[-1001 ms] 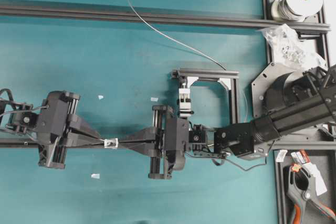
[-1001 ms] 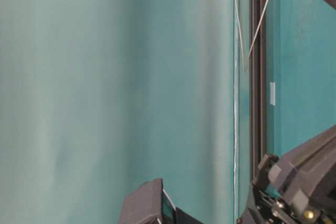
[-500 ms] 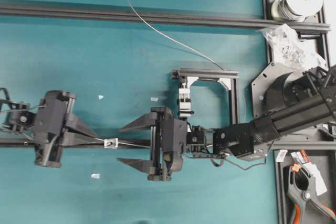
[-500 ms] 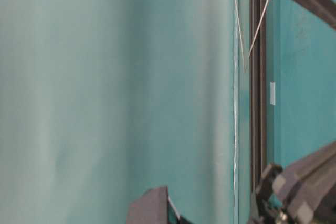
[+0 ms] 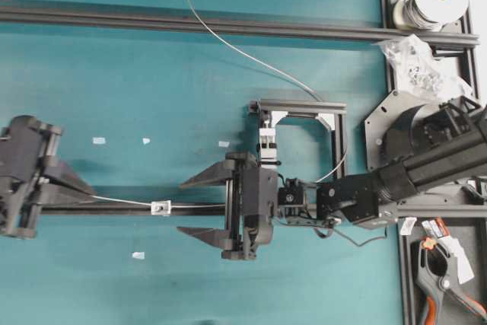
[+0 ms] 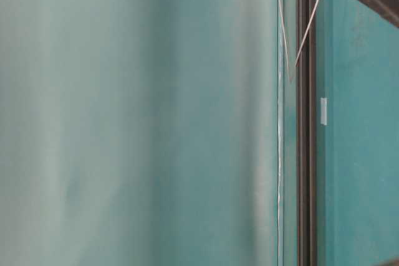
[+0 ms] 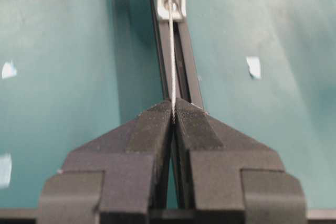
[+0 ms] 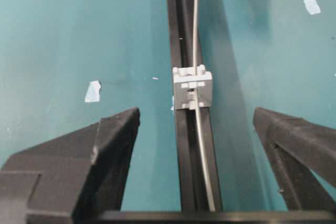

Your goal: Insert the wire through the hole in the metal fitting.

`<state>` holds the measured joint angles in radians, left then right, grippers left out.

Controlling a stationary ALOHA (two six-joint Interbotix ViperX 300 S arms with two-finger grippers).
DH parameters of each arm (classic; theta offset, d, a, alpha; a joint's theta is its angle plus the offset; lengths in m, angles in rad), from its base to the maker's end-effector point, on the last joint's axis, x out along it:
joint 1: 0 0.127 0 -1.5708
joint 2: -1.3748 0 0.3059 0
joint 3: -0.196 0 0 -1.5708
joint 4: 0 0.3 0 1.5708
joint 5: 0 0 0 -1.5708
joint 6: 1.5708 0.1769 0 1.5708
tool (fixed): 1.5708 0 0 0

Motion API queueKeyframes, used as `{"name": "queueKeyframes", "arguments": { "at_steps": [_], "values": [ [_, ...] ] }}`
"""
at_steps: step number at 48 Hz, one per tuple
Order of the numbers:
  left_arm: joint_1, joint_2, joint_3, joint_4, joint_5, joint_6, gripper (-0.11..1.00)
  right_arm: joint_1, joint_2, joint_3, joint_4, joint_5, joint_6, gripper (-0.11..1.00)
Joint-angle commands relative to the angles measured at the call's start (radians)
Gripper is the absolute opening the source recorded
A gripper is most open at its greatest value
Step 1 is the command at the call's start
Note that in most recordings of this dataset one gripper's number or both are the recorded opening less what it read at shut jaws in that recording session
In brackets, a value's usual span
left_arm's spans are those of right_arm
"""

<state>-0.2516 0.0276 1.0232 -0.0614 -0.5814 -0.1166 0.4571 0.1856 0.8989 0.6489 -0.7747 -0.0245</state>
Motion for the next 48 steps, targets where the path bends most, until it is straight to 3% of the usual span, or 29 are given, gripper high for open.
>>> {"name": "queueKeyframes", "arguments": {
  "at_steps": [1, 15, 48],
  "values": [
    [-0.006, -0.055, 0.021, -0.002, 0.011, 0.000, -0.10, -0.002, -0.031, -0.006, -0.003, -0.003, -0.002, 0.95],
    [-0.018, -0.141, 0.101, 0.005, 0.064, 0.002, -0.10, -0.002, -0.029, -0.008, -0.003, -0.002, -0.003, 0.95],
    [-0.026, -0.135, 0.087, 0.006, 0.112, -0.002, -0.10, -0.002, -0.031, -0.009, -0.003, -0.006, -0.005, 0.95]
  ]
}}
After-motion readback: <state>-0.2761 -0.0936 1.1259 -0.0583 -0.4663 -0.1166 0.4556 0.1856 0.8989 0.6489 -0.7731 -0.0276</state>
